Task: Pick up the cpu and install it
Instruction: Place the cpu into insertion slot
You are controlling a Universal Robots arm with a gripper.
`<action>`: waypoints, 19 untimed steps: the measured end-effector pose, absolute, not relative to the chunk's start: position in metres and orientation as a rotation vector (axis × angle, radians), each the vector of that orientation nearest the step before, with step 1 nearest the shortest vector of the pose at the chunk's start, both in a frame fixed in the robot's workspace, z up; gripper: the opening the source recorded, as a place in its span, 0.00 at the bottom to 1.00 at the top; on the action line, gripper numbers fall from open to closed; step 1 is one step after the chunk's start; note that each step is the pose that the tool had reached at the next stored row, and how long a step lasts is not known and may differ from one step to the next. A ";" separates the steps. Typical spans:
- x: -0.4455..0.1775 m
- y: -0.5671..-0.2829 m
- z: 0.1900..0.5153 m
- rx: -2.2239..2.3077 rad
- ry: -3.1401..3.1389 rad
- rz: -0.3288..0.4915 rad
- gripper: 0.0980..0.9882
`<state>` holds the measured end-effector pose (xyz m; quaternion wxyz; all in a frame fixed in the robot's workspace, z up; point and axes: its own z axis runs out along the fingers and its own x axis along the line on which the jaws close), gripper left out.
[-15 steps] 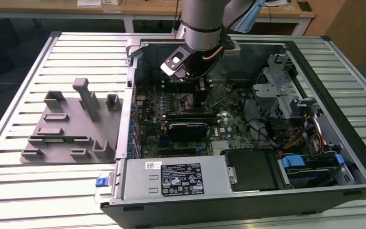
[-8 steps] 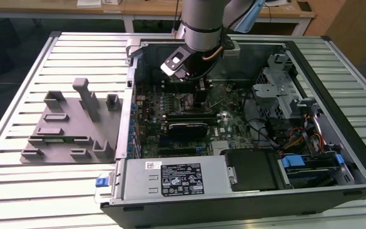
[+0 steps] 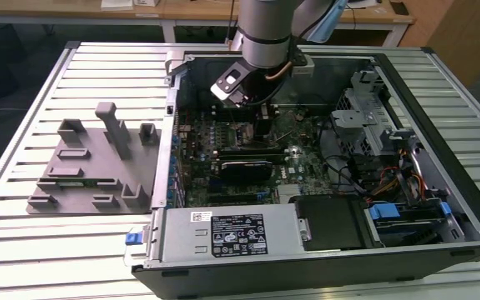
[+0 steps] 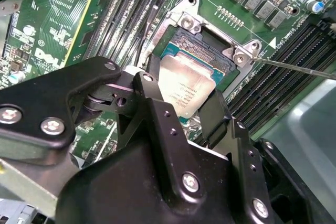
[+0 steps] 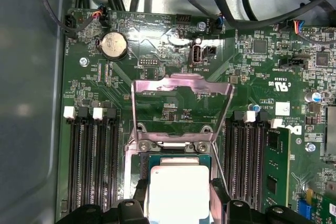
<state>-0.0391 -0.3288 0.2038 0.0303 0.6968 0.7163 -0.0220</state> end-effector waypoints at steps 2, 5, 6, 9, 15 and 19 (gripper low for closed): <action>-0.039 -0.328 0.203 2.147 2.207 -0.069 0.50; -0.039 -0.327 0.201 2.146 2.206 -0.072 0.50; -0.039 -0.327 0.200 2.146 2.206 -0.072 0.50; -0.040 -0.327 0.199 2.146 2.205 -0.073 0.50; -0.042 -0.327 0.196 2.145 2.206 -0.073 0.50; -0.042 -0.327 0.195 2.146 2.205 -0.073 0.50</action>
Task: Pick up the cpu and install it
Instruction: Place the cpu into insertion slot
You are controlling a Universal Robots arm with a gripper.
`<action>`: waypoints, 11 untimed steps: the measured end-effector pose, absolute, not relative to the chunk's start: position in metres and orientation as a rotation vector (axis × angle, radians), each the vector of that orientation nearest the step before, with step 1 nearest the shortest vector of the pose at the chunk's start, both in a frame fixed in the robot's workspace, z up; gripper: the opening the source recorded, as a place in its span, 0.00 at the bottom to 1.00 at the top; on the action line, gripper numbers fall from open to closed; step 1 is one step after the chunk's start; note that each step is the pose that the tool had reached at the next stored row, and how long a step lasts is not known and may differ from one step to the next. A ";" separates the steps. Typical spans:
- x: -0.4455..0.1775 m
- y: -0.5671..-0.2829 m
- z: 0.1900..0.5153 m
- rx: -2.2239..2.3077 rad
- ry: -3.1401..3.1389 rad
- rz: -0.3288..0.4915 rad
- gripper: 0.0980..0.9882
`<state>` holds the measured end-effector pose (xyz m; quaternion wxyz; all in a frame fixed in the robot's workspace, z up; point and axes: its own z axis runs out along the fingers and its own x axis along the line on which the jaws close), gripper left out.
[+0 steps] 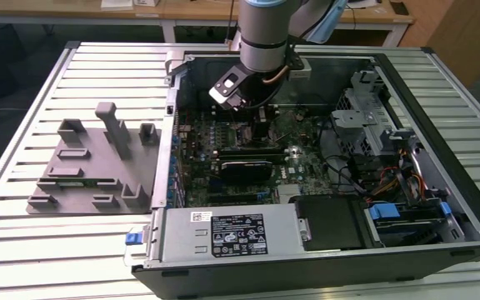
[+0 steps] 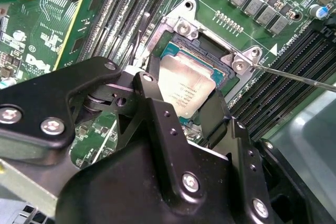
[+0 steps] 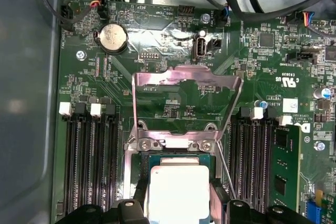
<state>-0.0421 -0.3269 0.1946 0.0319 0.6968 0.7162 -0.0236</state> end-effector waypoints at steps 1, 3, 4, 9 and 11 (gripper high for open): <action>-0.042 -0.327 0.195 2.145 2.206 -0.073 0.50; -0.042 -0.327 0.194 2.145 2.206 -0.072 0.50; -0.042 -0.327 0.193 2.146 2.206 -0.072 0.50; -0.042 -0.327 0.193 2.145 2.206 -0.073 0.50; -0.042 -0.327 0.193 2.146 2.206 -0.072 0.50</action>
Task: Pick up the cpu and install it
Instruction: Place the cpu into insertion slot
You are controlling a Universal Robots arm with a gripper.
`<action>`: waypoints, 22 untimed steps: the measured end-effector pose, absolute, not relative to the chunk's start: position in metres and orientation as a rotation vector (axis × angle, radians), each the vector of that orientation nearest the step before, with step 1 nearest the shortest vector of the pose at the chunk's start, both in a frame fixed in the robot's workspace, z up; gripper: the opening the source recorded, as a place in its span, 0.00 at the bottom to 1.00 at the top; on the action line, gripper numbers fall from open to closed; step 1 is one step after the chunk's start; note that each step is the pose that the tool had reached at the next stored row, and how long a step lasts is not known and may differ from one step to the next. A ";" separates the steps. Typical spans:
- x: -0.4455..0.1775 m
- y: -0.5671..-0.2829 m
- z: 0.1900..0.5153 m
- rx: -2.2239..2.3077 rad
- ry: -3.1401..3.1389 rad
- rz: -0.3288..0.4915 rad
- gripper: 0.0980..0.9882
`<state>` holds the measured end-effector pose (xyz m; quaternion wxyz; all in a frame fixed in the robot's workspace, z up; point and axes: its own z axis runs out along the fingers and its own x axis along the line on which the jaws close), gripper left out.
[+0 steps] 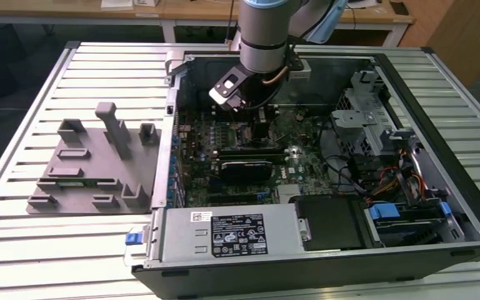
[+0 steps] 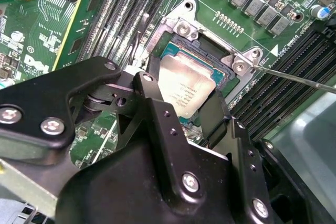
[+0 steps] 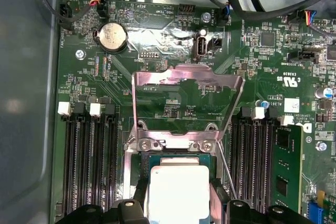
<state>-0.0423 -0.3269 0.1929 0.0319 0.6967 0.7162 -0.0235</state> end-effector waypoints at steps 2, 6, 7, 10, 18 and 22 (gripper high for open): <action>-0.043 -0.327 0.193 2.146 2.205 -0.072 0.50; -0.044 -0.327 0.193 2.145 2.206 -0.072 0.50; -0.044 -0.327 0.193 2.146 2.206 -0.072 0.50; -0.044 -0.327 0.193 2.147 2.206 -0.071 0.50; -0.044 -0.324 0.192 2.148 2.205 -0.071 0.50; -0.044 -0.324 0.192 2.157 2.197 -0.071 0.50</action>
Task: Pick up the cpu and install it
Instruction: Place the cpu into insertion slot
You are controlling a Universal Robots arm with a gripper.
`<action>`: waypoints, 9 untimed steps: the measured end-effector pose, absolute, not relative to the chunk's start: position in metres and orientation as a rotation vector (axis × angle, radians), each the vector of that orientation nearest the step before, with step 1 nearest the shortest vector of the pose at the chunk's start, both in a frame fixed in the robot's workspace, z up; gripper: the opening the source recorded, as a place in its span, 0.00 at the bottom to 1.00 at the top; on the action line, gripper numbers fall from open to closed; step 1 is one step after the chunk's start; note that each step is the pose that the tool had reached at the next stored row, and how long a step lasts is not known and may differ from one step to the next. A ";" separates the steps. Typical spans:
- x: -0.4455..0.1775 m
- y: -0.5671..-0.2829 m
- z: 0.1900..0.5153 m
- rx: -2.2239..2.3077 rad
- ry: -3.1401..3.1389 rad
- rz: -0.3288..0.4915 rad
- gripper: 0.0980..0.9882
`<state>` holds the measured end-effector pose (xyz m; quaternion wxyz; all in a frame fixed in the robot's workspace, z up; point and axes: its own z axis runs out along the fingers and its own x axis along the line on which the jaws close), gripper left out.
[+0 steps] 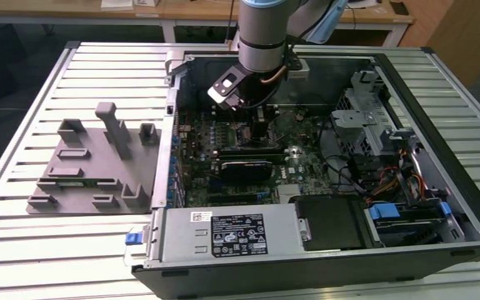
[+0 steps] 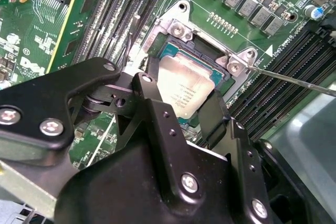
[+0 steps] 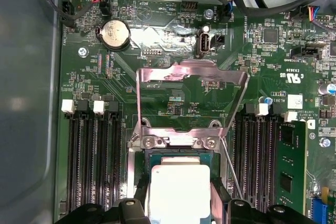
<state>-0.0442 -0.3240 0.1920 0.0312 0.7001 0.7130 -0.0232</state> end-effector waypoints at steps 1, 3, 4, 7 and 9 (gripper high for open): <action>-0.044 -0.324 0.192 2.157 2.196 -0.071 0.50; -0.044 -0.324 0.192 2.157 2.196 -0.071 0.50; -0.044 -0.324 0.192 2.157 2.196 -0.071 0.50; -0.044 -0.324 0.192 2.158 2.196 -0.070 0.51; -0.044 -0.324 0.192 2.158 2.196 -0.070 0.58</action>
